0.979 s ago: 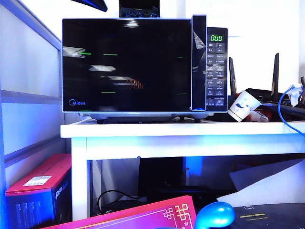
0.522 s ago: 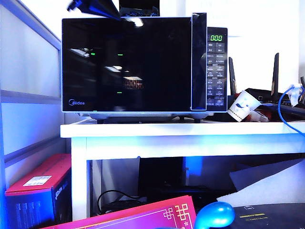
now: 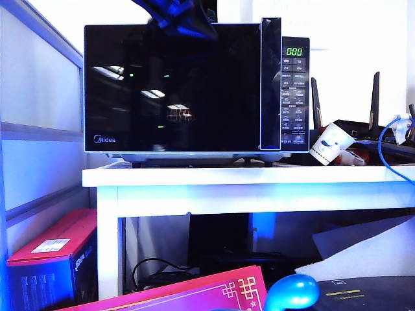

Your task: Open the microwave door, place the orange inside the microwave, then close the microwave door.

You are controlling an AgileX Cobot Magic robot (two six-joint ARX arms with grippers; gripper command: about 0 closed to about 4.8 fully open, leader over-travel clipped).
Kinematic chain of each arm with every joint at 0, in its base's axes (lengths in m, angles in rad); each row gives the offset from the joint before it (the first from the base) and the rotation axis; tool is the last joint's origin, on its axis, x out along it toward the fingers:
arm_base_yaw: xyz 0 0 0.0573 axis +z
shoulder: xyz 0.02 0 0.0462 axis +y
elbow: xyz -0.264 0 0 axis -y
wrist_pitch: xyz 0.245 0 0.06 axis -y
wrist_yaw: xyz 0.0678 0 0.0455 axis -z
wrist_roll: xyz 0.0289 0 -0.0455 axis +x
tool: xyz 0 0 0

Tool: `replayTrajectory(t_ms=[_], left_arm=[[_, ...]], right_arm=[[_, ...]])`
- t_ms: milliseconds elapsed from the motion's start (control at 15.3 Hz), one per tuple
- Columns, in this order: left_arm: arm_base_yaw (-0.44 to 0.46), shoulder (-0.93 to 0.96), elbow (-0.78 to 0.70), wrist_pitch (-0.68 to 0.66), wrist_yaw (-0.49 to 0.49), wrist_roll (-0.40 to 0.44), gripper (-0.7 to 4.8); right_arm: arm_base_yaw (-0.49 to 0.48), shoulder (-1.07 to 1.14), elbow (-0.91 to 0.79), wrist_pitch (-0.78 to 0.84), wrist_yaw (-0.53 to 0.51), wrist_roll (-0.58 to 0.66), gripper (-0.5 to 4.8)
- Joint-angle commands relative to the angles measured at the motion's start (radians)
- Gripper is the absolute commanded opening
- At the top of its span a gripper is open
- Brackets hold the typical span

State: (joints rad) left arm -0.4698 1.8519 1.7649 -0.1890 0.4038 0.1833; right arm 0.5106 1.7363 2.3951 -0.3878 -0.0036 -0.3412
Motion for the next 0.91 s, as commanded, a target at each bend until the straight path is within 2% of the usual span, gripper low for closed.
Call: replayTrajectory(t_ms=[65, 261, 522, 914], left_arm=[[-0.014, 0.039, 0.001, 0.106, -0.167, 0.0, -0.05], [-0.014, 0.071, 0.001, 0.195, -0.299, -0.008, -0.05], [-0.015, 0.098, 0.001, 0.323, -0.405, -0.012, -0.05], [-0.015, 0.111, 0.001, 0.362, -0.565, -0.008, -0.05]], right_arm=[[0.001, -0.024, 0.004, 0.019, -0.003, 0.0, 0.0], [0.001, -0.036, 0.004, 0.014, -0.003, 0.0, -0.01], [0.001, -0.043, 0.004, -0.011, -0.003, 0.0, 0.0], [0.001, -0.05, 0.004, 0.001, -0.002, -0.003, 0.0]])
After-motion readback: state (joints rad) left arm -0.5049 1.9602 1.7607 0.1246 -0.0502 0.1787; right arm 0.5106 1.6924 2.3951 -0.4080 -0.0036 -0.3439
